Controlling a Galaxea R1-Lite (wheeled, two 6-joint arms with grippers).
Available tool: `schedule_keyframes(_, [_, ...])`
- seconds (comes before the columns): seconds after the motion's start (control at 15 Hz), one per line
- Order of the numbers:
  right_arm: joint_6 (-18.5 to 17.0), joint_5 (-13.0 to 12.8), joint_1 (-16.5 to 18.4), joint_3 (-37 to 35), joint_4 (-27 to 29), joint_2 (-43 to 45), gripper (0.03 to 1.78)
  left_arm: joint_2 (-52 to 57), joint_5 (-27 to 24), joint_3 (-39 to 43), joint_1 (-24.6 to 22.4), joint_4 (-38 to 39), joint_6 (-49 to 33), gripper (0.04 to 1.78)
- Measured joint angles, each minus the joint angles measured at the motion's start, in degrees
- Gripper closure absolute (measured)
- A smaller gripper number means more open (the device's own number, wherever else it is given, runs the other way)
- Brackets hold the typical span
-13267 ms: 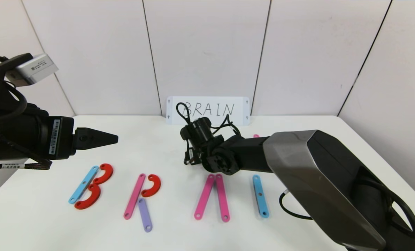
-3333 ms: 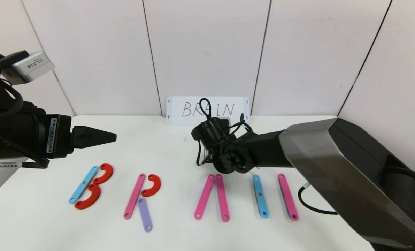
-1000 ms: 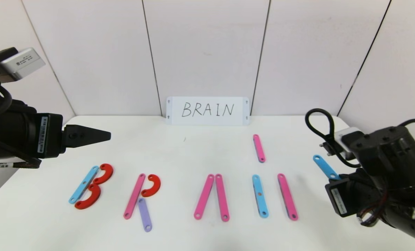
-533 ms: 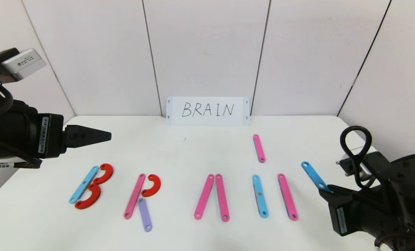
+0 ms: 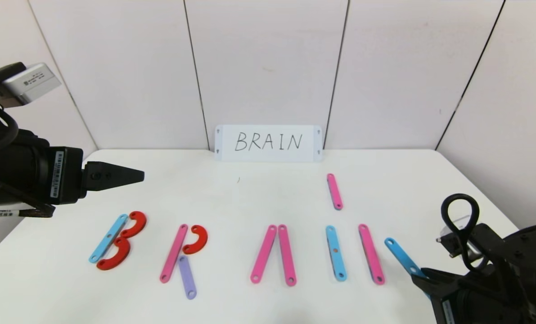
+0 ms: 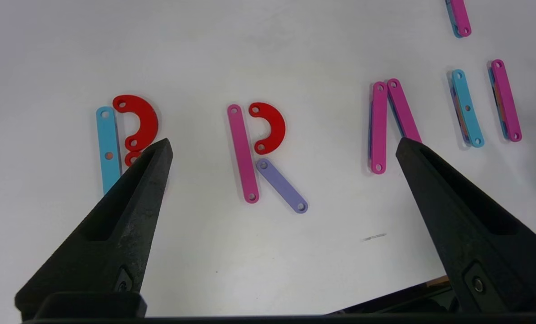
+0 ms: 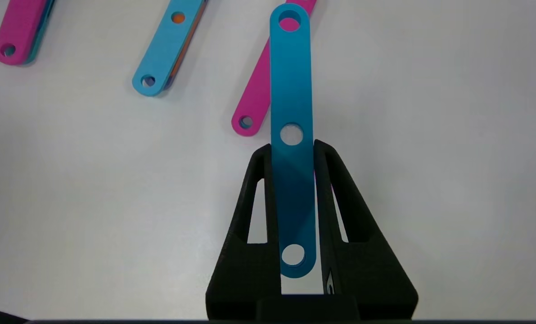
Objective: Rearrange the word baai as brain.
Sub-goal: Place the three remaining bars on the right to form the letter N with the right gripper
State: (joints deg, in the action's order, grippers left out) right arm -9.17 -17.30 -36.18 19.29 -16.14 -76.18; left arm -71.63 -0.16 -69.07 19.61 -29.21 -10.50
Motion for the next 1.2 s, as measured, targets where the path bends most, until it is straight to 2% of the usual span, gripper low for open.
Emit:
schedule_keyframes(0.13, [0.0,1.16,0.61,-1.13,-0.23,-0.33,1.54,0.0,0.0,0.0,0.06,-0.04,0.02,0.08])
schedule_keyframes(0.47, [0.63,2.06,4.57,-0.18,-0.41,-1.57,1.54,0.0,0.0,0.35,0.06,0.02,0.28,0.08])
schedule_keyframes(0.67, [0.94,2.63,5.56,0.09,-1.08,-3.75,1.54,0.02,-0.02,0.35,0.06,0.09,0.28,0.08])
schedule_keyframes(1.0, [1.16,3.11,7.5,-0.61,-10.56,-10.01,1.54,0.07,-0.02,0.35,0.06,0.11,0.28,0.08])
schedule_keyframes(1.2, [3.0,4.51,10.01,-0.63,-10.97,-11.86,1.54,0.07,0.0,0.35,0.04,0.11,0.3,0.08])
